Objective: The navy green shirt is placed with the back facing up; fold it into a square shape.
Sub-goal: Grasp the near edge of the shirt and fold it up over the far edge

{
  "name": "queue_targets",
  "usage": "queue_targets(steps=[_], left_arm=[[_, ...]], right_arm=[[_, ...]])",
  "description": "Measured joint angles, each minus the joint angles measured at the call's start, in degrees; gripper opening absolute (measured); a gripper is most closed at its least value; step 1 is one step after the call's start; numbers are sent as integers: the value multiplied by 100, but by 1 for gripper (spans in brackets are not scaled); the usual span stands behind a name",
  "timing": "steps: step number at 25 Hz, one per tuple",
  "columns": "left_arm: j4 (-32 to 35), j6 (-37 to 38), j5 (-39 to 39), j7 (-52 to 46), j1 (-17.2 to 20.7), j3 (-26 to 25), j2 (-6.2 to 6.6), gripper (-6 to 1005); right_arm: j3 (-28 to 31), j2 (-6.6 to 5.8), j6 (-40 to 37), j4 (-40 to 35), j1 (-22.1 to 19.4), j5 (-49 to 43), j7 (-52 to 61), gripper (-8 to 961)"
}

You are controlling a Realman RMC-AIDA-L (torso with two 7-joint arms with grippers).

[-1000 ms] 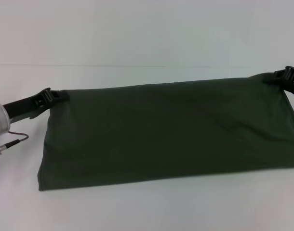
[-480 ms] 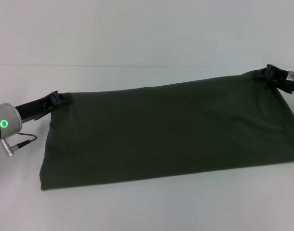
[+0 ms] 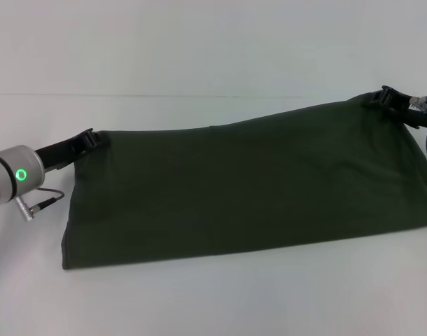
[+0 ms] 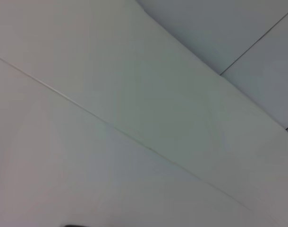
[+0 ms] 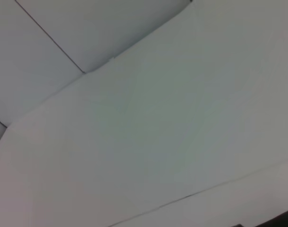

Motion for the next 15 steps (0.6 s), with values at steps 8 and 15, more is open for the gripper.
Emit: queue_targets(steps=[8,15], left_arm=[[-44,-433,-377,157,-34,1,-129,32],[-397,-821,-1194,835,59,-29,-158,49]], right_arm=[[-245,9,446,240,66,327,-270,203],[-283,10,576,421,73,785,-856,213]])
